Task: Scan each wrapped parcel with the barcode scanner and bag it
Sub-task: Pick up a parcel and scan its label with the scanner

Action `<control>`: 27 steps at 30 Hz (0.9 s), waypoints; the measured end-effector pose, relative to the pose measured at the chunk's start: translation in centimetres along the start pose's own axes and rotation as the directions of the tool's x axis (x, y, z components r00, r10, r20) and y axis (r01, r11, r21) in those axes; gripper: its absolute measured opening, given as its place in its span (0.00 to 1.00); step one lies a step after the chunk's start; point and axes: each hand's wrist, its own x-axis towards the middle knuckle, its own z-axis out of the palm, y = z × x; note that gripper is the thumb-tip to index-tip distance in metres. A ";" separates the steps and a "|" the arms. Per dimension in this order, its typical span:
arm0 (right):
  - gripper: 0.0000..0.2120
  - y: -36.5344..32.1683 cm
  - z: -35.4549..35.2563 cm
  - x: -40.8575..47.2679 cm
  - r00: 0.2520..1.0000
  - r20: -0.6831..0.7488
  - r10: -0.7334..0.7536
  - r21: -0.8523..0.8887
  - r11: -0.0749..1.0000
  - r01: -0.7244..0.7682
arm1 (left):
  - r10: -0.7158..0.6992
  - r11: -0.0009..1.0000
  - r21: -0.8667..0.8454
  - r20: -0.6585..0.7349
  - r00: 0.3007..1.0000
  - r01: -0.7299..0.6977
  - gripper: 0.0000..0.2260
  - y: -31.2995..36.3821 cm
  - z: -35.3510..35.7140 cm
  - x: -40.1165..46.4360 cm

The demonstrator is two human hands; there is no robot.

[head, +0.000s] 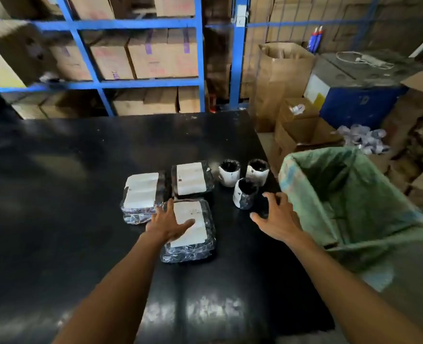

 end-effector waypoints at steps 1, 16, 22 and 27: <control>0.36 0.5 0.6 0.0 0.998 0.040 0.041 -0.018 0.999 -0.040 | -0.010 1.000 -0.004 0.032 0.999 0.010 0.52 -0.1 0.6 0.6; 0.39 8.6 7.4 6.0 0.946 0.161 0.282 0.320 0.892 -0.320 | -0.174 0.957 -0.198 0.185 0.967 0.210 0.64 0.6 2.7 4.3; 0.30 9.6 7.8 7.3 0.923 0.276 0.269 0.634 0.671 -0.385 | -0.266 0.916 -0.271 0.137 0.954 0.295 0.67 1.9 2.5 3.2; 0.24 7.8 7.6 7.1 0.881 0.363 0.304 0.736 0.485 -0.471 | -0.281 0.851 -0.424 0.135 0.950 0.311 0.66 3.2 2.9 1.7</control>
